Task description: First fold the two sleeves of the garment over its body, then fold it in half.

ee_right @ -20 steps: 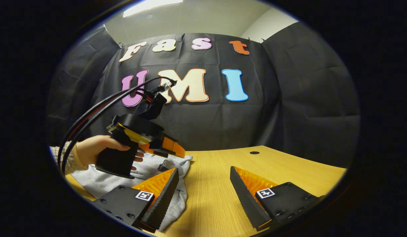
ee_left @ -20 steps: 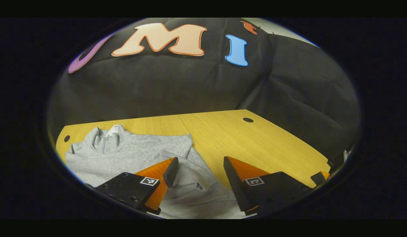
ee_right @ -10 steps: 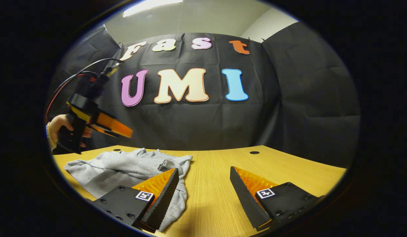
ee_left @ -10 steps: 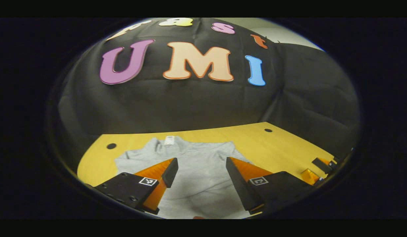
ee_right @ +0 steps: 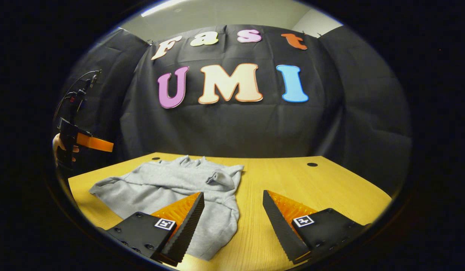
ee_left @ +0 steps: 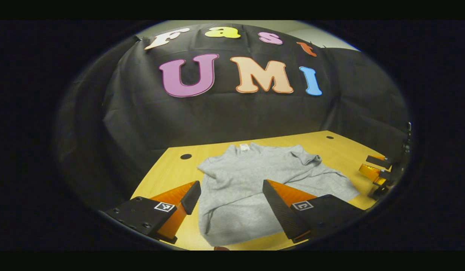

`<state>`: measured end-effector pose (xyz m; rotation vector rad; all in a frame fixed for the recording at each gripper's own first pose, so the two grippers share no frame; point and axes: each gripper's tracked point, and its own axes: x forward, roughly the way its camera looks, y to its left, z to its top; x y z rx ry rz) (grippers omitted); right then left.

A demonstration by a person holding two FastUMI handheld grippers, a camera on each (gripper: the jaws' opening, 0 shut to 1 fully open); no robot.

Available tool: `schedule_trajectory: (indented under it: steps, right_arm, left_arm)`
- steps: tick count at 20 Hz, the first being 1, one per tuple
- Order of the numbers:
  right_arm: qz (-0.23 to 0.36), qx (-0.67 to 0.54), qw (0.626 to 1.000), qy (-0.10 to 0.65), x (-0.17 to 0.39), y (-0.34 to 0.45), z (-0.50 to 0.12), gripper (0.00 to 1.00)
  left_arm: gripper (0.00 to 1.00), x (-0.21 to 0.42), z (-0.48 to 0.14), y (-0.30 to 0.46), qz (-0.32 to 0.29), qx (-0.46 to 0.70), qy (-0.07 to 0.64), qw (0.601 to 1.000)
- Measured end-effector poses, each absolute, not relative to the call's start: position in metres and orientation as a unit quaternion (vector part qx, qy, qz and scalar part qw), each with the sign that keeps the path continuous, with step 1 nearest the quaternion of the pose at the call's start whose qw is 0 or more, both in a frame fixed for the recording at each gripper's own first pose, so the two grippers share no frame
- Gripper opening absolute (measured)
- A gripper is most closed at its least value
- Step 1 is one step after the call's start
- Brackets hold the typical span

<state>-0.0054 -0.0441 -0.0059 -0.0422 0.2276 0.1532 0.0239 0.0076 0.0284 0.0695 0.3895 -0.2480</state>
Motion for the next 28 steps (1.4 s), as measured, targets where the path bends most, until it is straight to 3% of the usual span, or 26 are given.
schedule_trajectory:
  steps: [8, 9, 11, 12, 14, 18, 19, 23, 25, 27, 28]
  right_arm:
    - [0.124, -0.025, 0.961, 0.247, -0.044, -0.013, -0.048, 0.97]
    - [0.125, -0.033, 0.958, 0.257, -0.045, -0.011, -0.052, 0.93]
    - [0.126, -0.049, 0.950, 0.282, -0.047, -0.010, -0.063, 0.98]
    - [0.129, -0.051, 0.944, 0.298, -0.048, -0.008, -0.070, 0.93]
    - [0.135, -0.050, 0.935, 0.325, -0.052, -0.006, -0.081, 0.98]
    - [0.135, -0.067, 0.925, 0.348, -0.049, 0.000, -0.094, 0.93]
    - [0.135, -0.074, 0.925, 0.348, -0.049, 0.001, -0.096, 0.98]
    - [0.135, -0.082, 0.922, 0.354, -0.050, -0.001, -0.100, 0.98]
    - [0.136, -0.083, 0.921, 0.357, -0.050, 0.001, -0.100, 0.94]
    - [0.136, -0.083, 0.920, 0.358, -0.050, 0.000, -0.101, 0.98]
    - [0.137, -0.082, 0.919, 0.360, -0.049, 0.000, -0.101, 0.94]
  left_arm:
    - [0.97, -0.041, -0.056, 0.032, -0.129, 0.024, 0.309, 0.942]
    - [0.97, -0.047, -0.063, 0.034, -0.128, 0.029, 0.317, 0.939]
    - [0.97, -0.057, -0.071, 0.037, -0.129, 0.033, 0.333, 0.934]
    - [0.97, -0.061, -0.074, 0.038, -0.130, 0.034, 0.339, 0.931]
    - [0.97, -0.064, -0.082, 0.039, -0.131, 0.038, 0.348, 0.928]
    - [0.97, -0.066, -0.094, 0.036, -0.131, 0.044, 0.359, 0.923]
    - [0.97, -0.065, -0.096, 0.036, -0.131, 0.046, 0.362, 0.922]
    - [0.98, -0.065, -0.104, 0.036, -0.129, 0.052, 0.372, 0.918]
    - [0.96, -0.065, -0.108, 0.036, -0.127, 0.058, 0.377, 0.916]
    - [0.96, -0.065, -0.109, 0.036, -0.126, 0.057, 0.379, 0.915]
    - [0.96, -0.064, -0.109, 0.036, -0.126, 0.057, 0.379, 0.915]
